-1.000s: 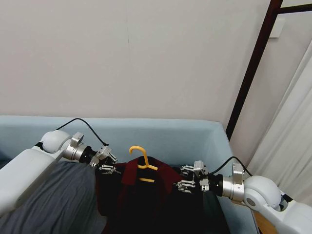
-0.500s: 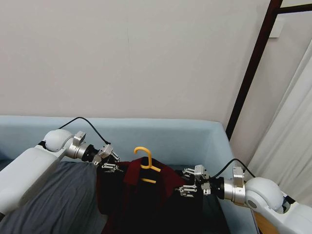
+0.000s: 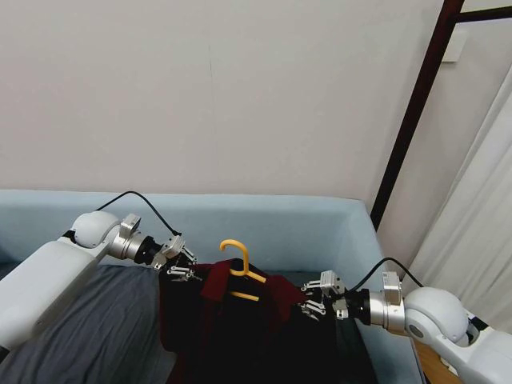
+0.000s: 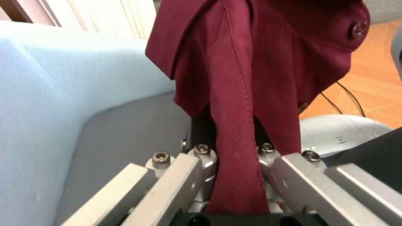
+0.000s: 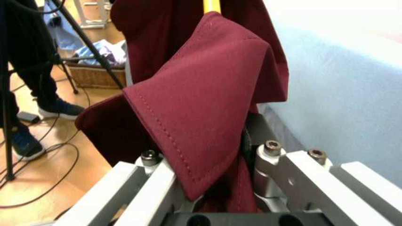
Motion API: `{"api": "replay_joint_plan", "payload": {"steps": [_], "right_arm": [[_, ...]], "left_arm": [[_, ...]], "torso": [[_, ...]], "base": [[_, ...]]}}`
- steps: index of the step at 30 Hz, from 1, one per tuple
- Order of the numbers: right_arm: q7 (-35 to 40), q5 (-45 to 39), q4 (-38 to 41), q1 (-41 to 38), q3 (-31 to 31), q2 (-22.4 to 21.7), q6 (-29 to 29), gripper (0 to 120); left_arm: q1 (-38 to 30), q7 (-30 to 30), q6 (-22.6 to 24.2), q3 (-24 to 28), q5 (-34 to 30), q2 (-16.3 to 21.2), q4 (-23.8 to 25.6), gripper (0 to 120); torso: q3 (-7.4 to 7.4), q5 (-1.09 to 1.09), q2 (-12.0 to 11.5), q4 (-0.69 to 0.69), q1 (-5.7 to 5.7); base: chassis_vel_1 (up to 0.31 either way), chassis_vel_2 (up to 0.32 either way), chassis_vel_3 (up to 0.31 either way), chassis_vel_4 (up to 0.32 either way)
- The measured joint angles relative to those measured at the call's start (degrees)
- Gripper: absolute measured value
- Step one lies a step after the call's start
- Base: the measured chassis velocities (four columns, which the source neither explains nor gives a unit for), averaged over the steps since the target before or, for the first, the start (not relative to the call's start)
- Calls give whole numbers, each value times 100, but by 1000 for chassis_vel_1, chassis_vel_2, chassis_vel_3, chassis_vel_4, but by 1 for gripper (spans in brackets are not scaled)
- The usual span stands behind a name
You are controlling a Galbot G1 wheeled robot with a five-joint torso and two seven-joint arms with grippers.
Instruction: Pick up the clothes from the sofa and hang them on the clothes hanger.
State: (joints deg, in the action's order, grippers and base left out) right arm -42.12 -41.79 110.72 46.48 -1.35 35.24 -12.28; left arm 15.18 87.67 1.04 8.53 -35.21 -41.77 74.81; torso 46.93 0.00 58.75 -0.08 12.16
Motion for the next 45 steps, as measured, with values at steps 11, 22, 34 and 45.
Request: {"api": "replay_joint_plan", "payload": {"steps": [11, 22, 34, 45], "right_arm": [[-12, 80, 97, 31, -25, -91, -77, 8], [58, 2, 119, 35, -109, -96, -103, 8], [154, -96, 36, 191, -168, -65, -107, 8], [304, -210, -38, 387, -305, -49, -77, 8]], "left_arm": [[-42, 2, -61, 39, 16, -144, -110, 2], [-54, -2, -151, 51, 33, -183, -210, 2], [-132, -14, -235, 19, 20, -166, -379, 44], [-114, -14, -378, -202, -18, 36, -611, 81]], "torso": [[0, 0, 0, 0, 0], [0, 0, 0, 0, 0], [0, 0, 0, 0, 0], [0, 0, 0, 0, 0]], "base": [[0, 0, 0, 0], [0, 0, 0, 0], [0, 0, 0, 0], [0, 0, 0, 0]]}}
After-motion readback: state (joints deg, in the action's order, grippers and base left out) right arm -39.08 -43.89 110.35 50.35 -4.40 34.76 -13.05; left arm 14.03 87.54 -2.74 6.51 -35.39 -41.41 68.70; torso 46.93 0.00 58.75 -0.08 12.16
